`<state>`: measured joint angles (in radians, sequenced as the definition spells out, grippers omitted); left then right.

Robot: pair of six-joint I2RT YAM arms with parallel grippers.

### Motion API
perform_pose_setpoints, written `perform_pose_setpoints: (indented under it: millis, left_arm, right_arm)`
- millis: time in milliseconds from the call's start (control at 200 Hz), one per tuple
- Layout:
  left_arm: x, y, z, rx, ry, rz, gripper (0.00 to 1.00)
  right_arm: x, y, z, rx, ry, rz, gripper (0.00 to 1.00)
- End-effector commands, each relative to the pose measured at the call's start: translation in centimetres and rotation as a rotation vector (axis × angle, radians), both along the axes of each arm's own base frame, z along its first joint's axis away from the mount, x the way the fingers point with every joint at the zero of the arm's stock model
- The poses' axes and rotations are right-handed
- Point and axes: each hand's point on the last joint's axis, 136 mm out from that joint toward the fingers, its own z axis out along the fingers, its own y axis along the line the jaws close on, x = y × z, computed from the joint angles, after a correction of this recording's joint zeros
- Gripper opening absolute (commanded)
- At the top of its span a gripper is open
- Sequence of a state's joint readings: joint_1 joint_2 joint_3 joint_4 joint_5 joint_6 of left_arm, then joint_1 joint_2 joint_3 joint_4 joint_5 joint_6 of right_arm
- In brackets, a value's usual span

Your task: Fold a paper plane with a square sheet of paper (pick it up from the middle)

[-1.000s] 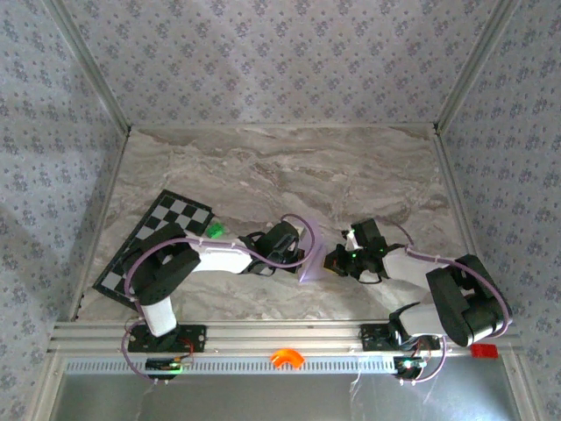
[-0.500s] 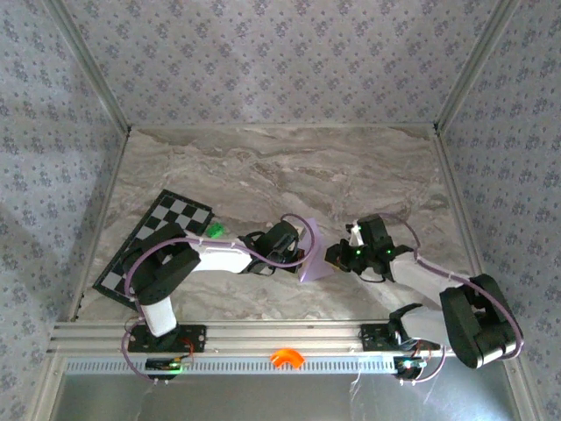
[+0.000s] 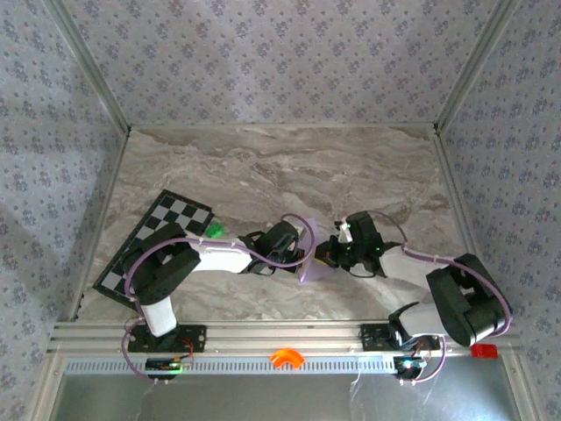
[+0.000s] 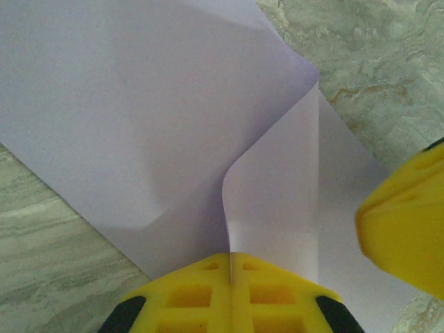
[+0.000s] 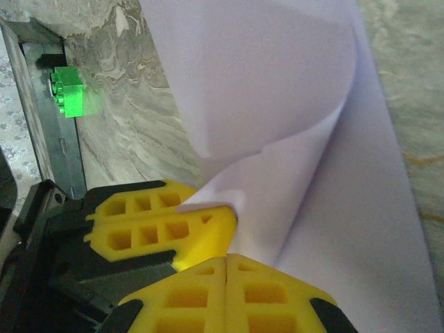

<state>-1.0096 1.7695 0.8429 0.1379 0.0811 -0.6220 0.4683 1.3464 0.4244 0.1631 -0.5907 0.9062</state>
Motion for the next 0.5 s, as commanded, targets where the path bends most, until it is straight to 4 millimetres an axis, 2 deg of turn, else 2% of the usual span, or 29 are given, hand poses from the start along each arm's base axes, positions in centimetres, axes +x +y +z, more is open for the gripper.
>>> perform_pose_setpoints:
  millis: [0,205,495]
  left_arm:
    - [-0.6,0.8,-1.6,0.045,0.044,-0.001,0.00]
    - [-0.6,0.7,-1.6,0.043,0.046,-0.002,0.00]
    - [-0.7,0.7,-1.7,0.044,0.051,-0.007,0.00]
  right_arm:
    - [1.0,1.1,1.0,0.028,-0.020,0.006,0.00]
    - [1.1,1.4,0.1,0.004,0.003,0.008,0.00]
    - [0.3,1.2,-1.4,-0.028,0.044,0.024,0.00]
